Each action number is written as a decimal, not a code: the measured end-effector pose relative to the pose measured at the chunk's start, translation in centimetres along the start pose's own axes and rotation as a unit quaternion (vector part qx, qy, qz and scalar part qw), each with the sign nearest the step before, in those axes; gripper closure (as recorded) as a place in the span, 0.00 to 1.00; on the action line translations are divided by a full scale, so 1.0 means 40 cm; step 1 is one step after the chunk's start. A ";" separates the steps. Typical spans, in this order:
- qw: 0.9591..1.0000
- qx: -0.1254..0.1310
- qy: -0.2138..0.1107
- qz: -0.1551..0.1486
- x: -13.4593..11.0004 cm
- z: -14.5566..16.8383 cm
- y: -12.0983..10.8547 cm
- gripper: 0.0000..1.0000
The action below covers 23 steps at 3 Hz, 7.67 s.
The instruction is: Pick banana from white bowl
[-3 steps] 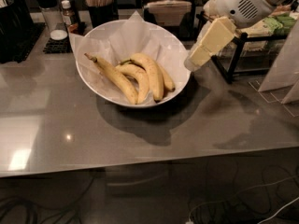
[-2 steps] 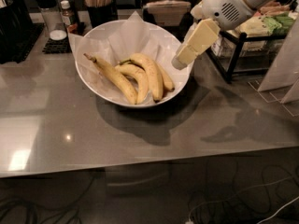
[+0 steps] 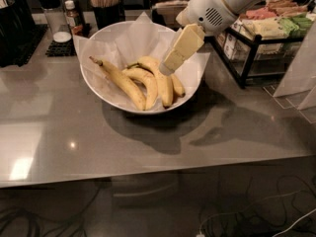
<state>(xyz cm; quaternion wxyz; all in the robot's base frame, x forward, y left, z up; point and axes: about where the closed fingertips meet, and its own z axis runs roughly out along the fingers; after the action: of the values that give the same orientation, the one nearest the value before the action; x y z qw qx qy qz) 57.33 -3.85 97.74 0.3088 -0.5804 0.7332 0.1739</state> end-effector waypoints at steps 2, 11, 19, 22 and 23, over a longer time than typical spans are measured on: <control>0.999 -0.046 0.001 -0.012 -0.059 0.113 0.021 0.19; 0.994 -0.109 0.017 0.025 -0.043 0.360 0.045 0.40; 0.988 -0.127 0.037 0.075 -0.011 0.375 0.074 0.48; 0.987 -0.132 0.050 0.077 -0.017 0.388 0.073 0.44; 0.986 -0.133 0.058 0.079 -0.014 0.396 0.073 0.38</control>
Offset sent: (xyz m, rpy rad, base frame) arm 0.0056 0.0392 -0.0164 0.0043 0.0472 0.0646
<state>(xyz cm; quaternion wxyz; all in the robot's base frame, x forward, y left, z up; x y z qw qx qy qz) 58.58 7.06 85.96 0.1708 -0.5658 0.7637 0.2597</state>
